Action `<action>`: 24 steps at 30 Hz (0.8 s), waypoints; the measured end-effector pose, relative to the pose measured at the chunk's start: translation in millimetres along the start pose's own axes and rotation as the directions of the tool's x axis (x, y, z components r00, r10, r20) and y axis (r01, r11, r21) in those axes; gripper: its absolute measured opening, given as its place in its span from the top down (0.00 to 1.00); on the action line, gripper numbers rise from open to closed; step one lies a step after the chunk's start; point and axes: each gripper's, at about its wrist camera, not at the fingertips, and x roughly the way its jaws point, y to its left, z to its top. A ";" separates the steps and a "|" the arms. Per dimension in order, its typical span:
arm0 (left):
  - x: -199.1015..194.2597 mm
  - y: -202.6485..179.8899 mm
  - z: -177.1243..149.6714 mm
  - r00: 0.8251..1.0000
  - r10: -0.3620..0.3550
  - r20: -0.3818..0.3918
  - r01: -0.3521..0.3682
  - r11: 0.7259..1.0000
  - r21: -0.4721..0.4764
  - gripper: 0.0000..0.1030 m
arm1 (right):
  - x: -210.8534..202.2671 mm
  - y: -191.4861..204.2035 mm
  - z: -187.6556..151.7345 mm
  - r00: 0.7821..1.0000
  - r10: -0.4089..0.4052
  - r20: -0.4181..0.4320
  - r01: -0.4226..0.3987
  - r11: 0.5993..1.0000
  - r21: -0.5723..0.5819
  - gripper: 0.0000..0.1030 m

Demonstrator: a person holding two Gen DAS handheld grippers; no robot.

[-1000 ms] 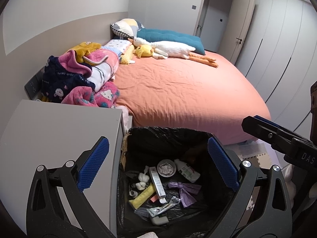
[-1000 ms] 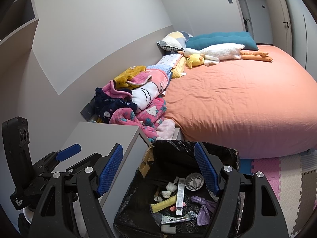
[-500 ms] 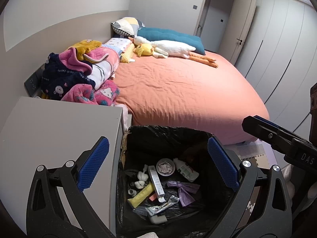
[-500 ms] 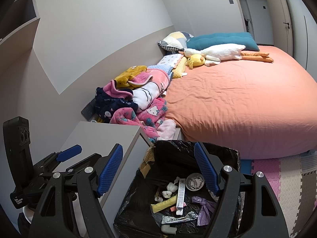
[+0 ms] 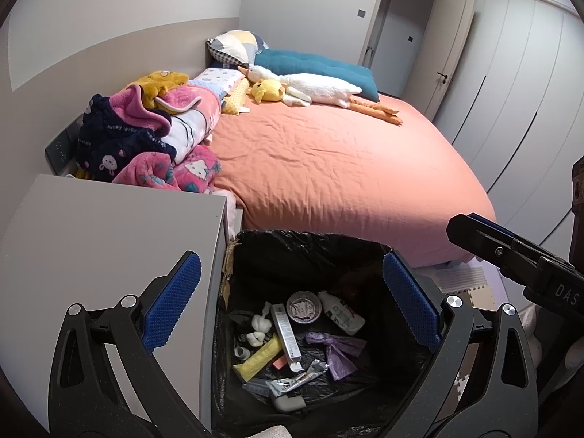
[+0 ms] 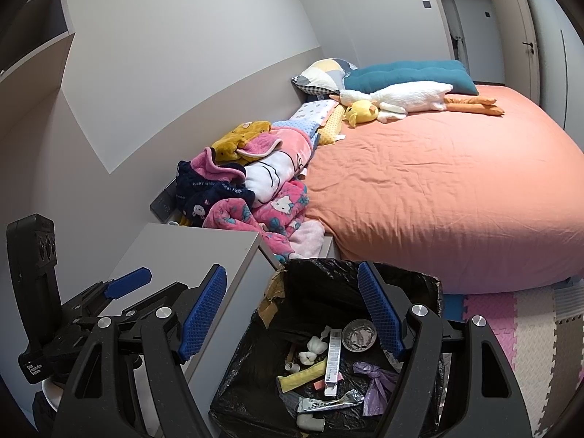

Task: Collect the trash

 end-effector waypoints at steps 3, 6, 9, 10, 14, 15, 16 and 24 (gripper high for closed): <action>-1.2 -0.6 0.2 1.000 0.003 0.004 -0.003 1.000 0.005 0.06 | 0.1 0.6 -0.4 1.000 -0.001 0.000 0.001 1.000 0.001 0.27; -1.5 -0.5 0.7 1.000 0.000 0.002 0.000 1.000 0.003 0.06 | 0.2 1.1 -0.5 1.000 -0.001 0.000 0.001 1.000 0.001 0.27; -0.9 -0.3 0.6 1.000 -0.005 -0.008 0.005 1.000 -0.002 0.06 | 0.3 1.4 -0.7 1.000 -0.001 0.001 0.001 1.000 0.000 0.27; -1.2 -0.1 0.8 1.000 0.000 -0.006 0.000 1.000 -0.005 0.06 | 0.4 1.5 -0.8 1.000 -0.002 0.000 0.002 1.000 0.001 0.27; -0.2 -1.3 1.2 1.000 -0.001 -0.006 0.002 1.000 0.004 0.06 | 1.0 1.9 -0.8 1.000 -0.002 0.000 0.002 1.000 -0.001 0.27; 0.3 -1.7 1.0 1.000 0.002 -0.005 -0.002 1.000 0.007 0.06 | 2.0 2.4 -0.4 1.000 -0.002 0.000 0.002 1.000 0.000 0.27; 0.6 -2.1 0.5 1.000 0.004 -0.005 -0.004 1.000 0.011 0.06 | 1.4 2.8 -0.6 1.000 -0.002 0.000 0.002 1.000 0.000 0.27; 3.4 -3.7 -0.6 1.000 0.008 -0.005 -0.008 1.000 0.013 0.06 | 2.2 2.6 -0.3 1.000 -0.002 0.000 0.002 1.000 -0.001 0.27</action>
